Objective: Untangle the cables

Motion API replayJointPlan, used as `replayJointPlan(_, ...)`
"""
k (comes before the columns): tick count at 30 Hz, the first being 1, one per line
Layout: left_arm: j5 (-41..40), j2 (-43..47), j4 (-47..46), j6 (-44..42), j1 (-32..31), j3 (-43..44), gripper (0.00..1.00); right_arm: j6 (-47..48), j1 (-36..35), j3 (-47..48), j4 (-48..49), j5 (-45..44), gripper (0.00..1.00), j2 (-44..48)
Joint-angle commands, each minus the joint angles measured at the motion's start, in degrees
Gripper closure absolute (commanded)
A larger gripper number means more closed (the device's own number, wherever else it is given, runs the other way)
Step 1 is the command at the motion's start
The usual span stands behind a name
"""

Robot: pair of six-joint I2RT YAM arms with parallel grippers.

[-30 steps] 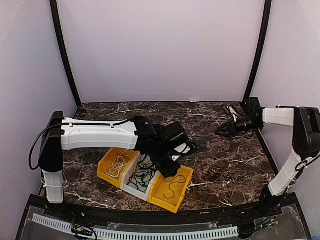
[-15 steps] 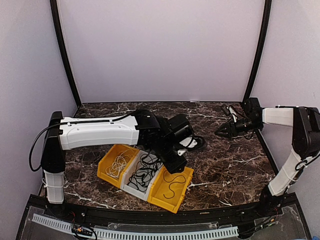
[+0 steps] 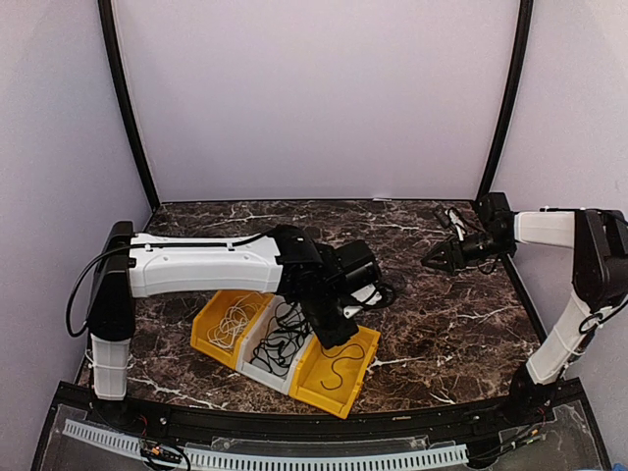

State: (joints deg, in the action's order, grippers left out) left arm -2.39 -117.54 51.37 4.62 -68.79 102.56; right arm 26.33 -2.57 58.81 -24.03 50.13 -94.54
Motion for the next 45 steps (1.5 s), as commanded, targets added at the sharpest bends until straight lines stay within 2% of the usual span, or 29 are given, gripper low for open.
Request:
replayJointPlan(1,0.6,-0.5,1.1,-1.6,-0.4,-0.9,0.76,0.5,0.3,1.0,0.1,0.6,0.41,-0.8)
replayJointPlan(5,0.1,-0.8,1.0,-2.0,-0.4,-0.9,0.84,0.6,0.3,1.0,0.0,0.5,0.41,-0.9)
replayJointPlan(9,-0.2,-0.9,0.8,-2.3,-0.5,-0.7,0.98,0.6,0.2,1.0,0.0,0.6,0.42,-0.8)
replayJointPlan(11,-0.1,-0.9,0.6,-2.3,-0.7,-0.5,1.00,0.6,0.3,1.0,0.0,0.6,0.42,-0.9)
replayJointPlan(16,1.9,-0.7,-0.4,-1.4,-1.4,1.1,1.00,0.6,0.2,1.0,0.0,0.6,0.42,-1.0)
replayJointPlan(18,7.2,-0.5,-1.9,-0.9,-2.0,1.0,1.00,0.6,0.2,1.0,0.0,0.6,0.42,-1.1)
replayJointPlan(20,7.2,-0.4,-3.1,-0.7,-2.8,0.9,1.00,0.7,0.2,1.1,-0.1,0.6,0.42,-1.2)
replayJointPlan(26,-4.6,0.1,-1.0,-1.1,-3.8,3.7,0.68,0.7,0.2,1.1,-0.2,0.7,0.42,-1.6)
replayJointPlan(30,-12.2,0.6,0.1,-3.7,-3.7,2.6,0.62,0.8,0.3,1.6,-0.7,0.9,0.42,-2.5)
replayJointPlan(37,-19.8,-1.6,2.9,-7.4,-3.7,0.3,0.63,0.9,0.2,1.6,-0.8,0.9,0.42,-2.6)
replayJointPlan(42,-17.4,-2.6,1.4,-8.6,-3.7,0.2,0.68,0.9,0.3,1.8,-1.0,0.9,0.42,-3.2)
replayJointPlan(45,-15.6,-3.1,0.8,-8.8,-3.7,0.2,0.76,1.1,0.2,1.8,-1.1,0.9,0.42,-3.3)
